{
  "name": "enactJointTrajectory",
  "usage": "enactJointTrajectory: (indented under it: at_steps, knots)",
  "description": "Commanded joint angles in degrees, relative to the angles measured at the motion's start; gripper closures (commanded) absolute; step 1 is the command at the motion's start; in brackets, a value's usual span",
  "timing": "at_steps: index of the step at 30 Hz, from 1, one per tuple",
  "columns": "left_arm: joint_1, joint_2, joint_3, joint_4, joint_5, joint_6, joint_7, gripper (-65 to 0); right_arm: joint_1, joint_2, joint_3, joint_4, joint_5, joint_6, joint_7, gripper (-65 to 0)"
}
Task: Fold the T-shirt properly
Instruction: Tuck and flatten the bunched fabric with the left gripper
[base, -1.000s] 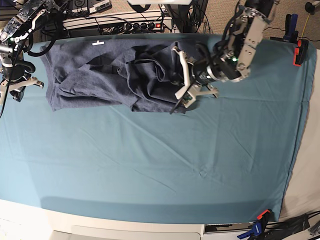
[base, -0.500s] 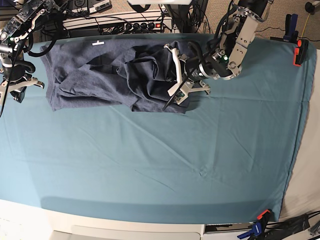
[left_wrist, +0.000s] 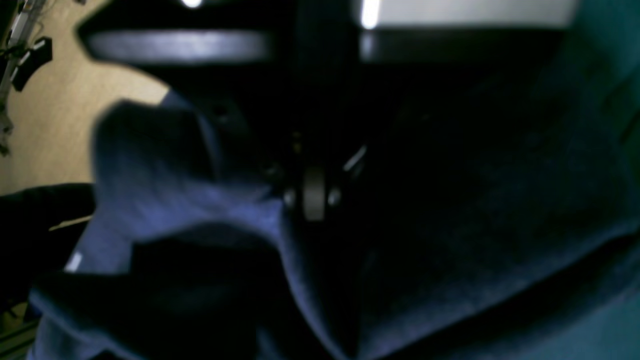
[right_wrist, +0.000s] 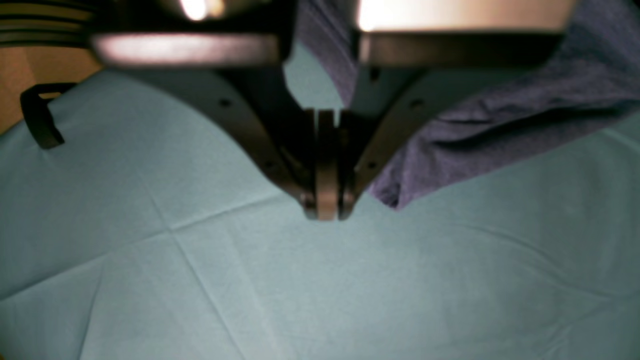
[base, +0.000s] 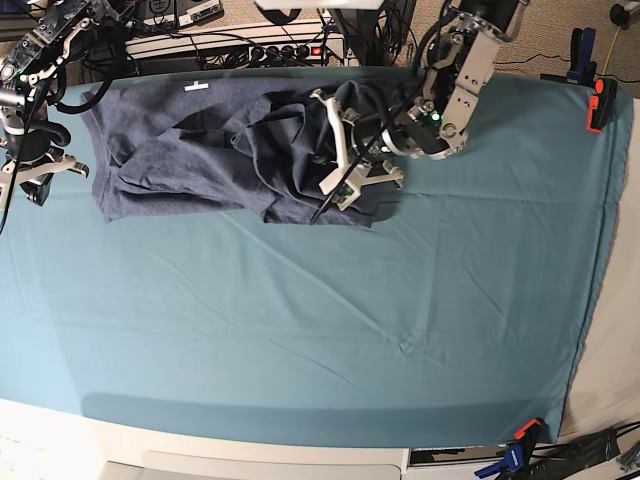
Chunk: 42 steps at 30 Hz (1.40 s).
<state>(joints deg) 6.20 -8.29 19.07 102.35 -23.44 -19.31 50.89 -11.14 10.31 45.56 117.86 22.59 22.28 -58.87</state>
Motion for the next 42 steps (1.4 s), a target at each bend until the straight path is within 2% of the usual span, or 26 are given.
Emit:
enactJointTrajectory:
  at_steps: [1, 5, 10, 16, 22, 26, 31, 37, 38, 41, 42]
  knots:
    - [-0.50, 0.68, -0.04, 0.98, -0.74, -0.35, -1.18, 0.0, 0.39, 0.94, 0.13, 0.90, 0.52, -0.04, 1.88, 0.0]
    - [-0.48, 0.94, 0.81, 0.98, -0.74, -1.07, -0.76, 0.0, 0.39, 0.96, 0.13, 0.90, 0.52, -0.04, 1.88, 0.0]
    - [-0.50, 0.98, 5.20, 0.98, -0.55, -1.07, -0.83, 0.0, 0.39, 0.94, 0.13, 0.90, 0.52, -0.04, 1.88, 0.0]
    - [-0.66, 2.64, 9.86, 0.98, 3.56, -1.05, -2.05, 0.0, 0.39, 0.94, 0.13, 0.92, 0.52, -0.04, 1.88, 0.0]
    - [-3.63, 4.98, 10.05, 0.98, 3.78, -1.07, -3.10, 0.0, 0.39, 0.94, 0.13, 0.90, 0.52, -0.04, 1.88, 0.0]
    - [-6.71, 6.36, 10.05, 0.74, 3.87, -1.07, -6.08, 0.0, 0.37, 0.94, 0.13, 0.92, 0.52, -0.04, 1.88, 0.0]
    - [-10.40, 8.02, 10.01, 0.70, 7.69, -1.05, -8.48, 0.0, 0.37, 0.96, 0.13, 0.90, 0.50, -0.02, 1.86, 0.0]
    - [-13.40, 7.41, 10.01, 0.66, 12.11, -0.98, -7.72, 0.0, 0.37, 0.94, 0.13, 0.92, 0.52, -0.02, 1.68, 0.0]
    - [-13.70, 6.86, 10.01, 0.66, 12.17, -0.17, -6.23, 0.0, 0.37, 0.94, 0.13, 0.90, 0.52, -0.02, 1.66, 0.0]
    - [-13.94, 4.35, 9.94, 0.68, 11.56, 5.42, -1.05, 0.0, 0.35, 0.96, 0.13, 0.90, 0.50, -0.04, 1.62, 0.0]
    - [-13.88, 3.30, 9.79, 0.68, 10.45, 5.95, 0.22, 0.0, 0.37, 0.94, 0.13, 0.92, 0.52, -0.04, 1.64, 0.0]
